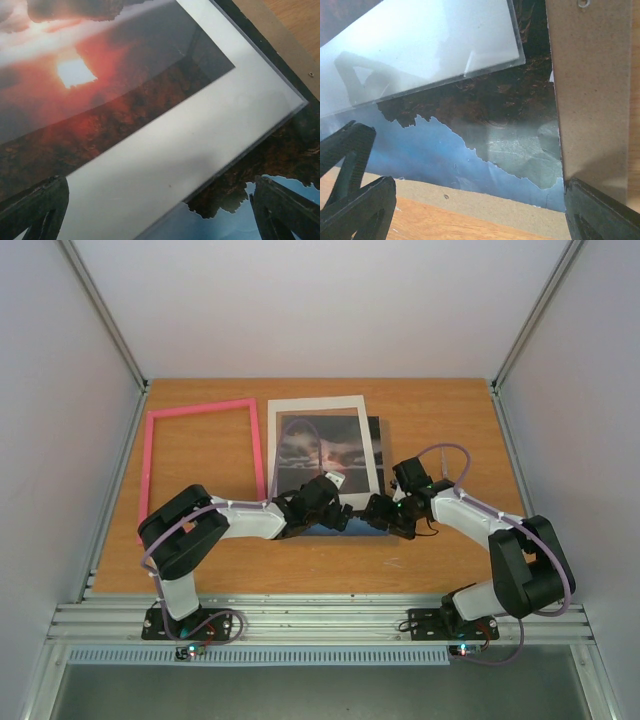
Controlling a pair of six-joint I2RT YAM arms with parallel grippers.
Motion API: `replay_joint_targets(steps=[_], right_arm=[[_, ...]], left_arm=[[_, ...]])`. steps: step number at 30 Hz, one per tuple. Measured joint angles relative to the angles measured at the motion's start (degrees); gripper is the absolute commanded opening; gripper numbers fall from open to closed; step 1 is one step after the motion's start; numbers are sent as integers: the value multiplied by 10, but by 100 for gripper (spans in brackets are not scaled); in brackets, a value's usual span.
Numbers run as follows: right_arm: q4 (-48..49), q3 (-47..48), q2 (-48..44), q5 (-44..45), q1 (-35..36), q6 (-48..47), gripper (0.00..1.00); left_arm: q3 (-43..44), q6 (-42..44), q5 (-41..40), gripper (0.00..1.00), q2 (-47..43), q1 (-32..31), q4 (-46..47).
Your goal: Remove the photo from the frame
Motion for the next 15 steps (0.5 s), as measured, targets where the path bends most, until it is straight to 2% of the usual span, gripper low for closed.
replay_joint_targets(steps=[9, 15], right_arm=[[25, -9, -9, -16, -12, -1, 89], [4, -6, -5, -13, -12, -11, 87]], left_arm=[[0, -9, 12, 99, 0, 0, -5], [-11, -12, 19, 99, -29, 8, -49]])
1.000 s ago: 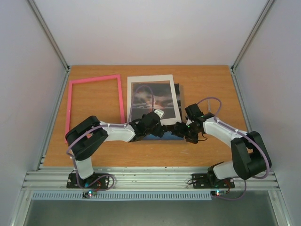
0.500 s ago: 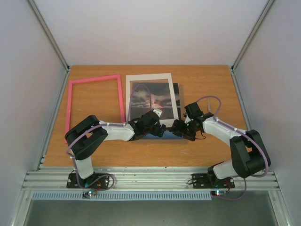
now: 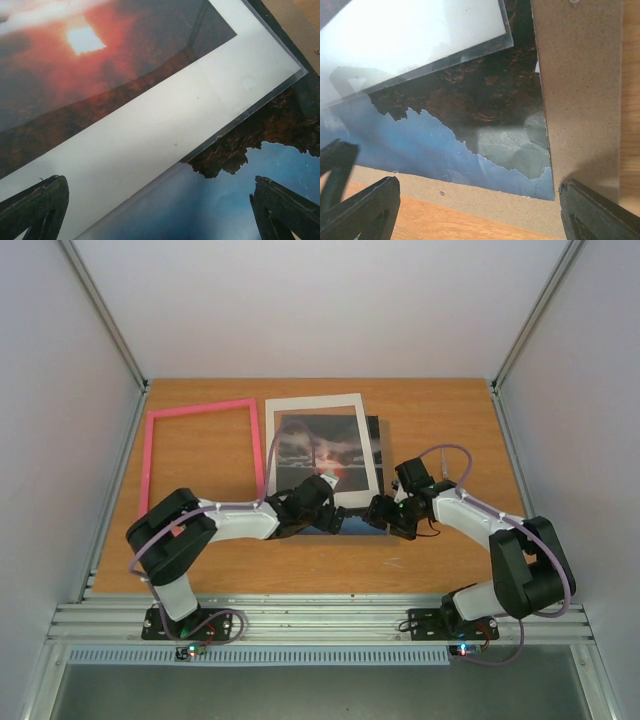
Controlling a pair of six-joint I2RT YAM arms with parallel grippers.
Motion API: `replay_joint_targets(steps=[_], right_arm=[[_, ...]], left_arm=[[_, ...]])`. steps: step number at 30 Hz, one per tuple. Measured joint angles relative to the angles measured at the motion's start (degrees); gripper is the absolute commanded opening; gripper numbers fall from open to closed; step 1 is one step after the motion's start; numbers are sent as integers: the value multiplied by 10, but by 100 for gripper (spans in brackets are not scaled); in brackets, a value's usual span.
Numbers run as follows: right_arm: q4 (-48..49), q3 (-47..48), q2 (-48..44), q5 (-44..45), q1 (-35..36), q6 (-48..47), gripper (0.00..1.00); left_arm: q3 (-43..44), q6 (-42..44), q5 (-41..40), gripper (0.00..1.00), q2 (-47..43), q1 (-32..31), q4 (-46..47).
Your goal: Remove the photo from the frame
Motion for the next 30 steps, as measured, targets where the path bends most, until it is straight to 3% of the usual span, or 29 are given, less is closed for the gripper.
replay_joint_targets(steps=[15, 30], right_arm=[[-18, 20, 33, -3, 0, -6, 87], [39, -3, 24, -43, -13, -8, 87]], left_arm=[[-13, -9, 76, 99, -44, 20, -127], [-6, -9, 121, 99, -33, 26, -121]])
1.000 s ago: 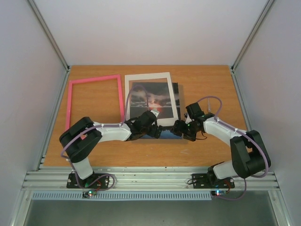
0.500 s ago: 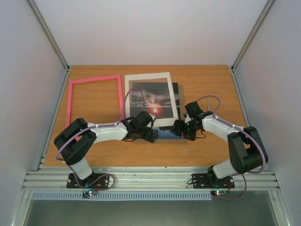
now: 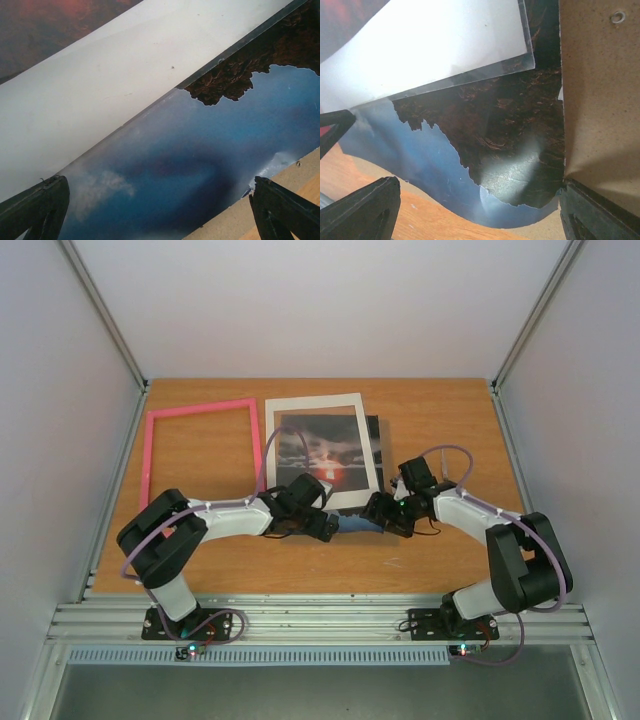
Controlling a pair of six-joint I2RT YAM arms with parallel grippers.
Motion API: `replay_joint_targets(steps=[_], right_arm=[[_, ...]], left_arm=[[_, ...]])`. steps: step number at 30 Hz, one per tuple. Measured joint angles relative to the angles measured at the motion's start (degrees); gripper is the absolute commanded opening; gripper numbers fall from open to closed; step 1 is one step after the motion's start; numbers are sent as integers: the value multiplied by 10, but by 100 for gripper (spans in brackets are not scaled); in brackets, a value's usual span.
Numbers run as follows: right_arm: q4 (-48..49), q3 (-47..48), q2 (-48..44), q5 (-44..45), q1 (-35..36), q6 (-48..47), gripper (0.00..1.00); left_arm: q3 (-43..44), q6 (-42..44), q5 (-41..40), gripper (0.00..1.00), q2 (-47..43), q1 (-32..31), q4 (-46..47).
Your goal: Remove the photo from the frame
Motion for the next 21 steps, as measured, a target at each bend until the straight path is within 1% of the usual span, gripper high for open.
replay_joint_targets(steps=[8, 15, 19, 21], right_arm=[[79, -51, -27, -59, -33, 4, 86], [120, -54, -18, -79, -41, -1, 86], [135, -59, -17, -87, -53, -4, 86], [143, -60, -17, -91, -72, -7, 86]], left_arm=[[0, 1, 5, 99, 2, 0, 3], [2, 5, 15, 99, 4, 1, 5], [4, 7, 22, 99, 5, 1, 7], [4, 8, 24, 99, 6, 2, 8]])
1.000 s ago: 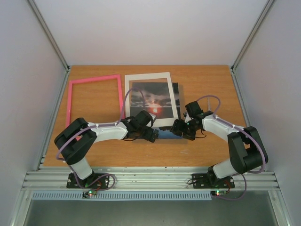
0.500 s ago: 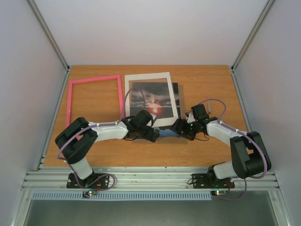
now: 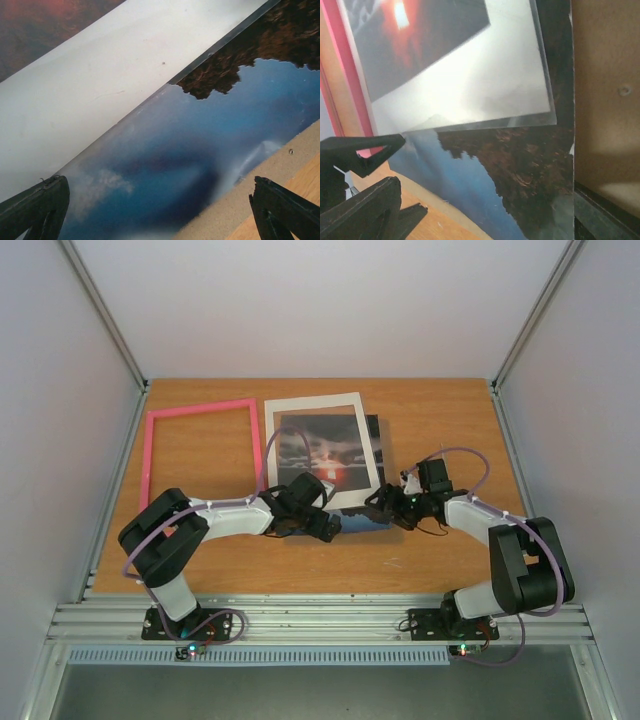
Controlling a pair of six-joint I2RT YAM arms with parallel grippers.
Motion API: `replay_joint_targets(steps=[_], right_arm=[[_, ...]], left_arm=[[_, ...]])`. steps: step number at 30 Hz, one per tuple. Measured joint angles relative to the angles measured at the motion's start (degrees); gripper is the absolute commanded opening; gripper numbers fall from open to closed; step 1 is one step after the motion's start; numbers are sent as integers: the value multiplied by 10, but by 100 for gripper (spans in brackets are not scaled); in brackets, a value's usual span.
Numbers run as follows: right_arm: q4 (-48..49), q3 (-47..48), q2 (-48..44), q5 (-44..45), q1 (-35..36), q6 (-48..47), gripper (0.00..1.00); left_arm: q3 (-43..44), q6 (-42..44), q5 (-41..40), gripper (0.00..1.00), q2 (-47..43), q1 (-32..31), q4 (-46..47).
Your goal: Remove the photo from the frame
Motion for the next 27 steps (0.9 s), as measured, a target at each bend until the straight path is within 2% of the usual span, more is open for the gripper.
replay_joint_targets(steps=[7, 21, 27], right_arm=[[32, 3, 9, -24, -18, -10, 86], [122, 35, 104, -76, -56, 8, 82], [163, 44, 134, -91, -64, 19, 75]], left_arm=[[1, 4, 9, 99, 2, 0, 3], [4, 8, 23, 99, 7, 0, 10], [4, 12, 28, 99, 7, 0, 11]])
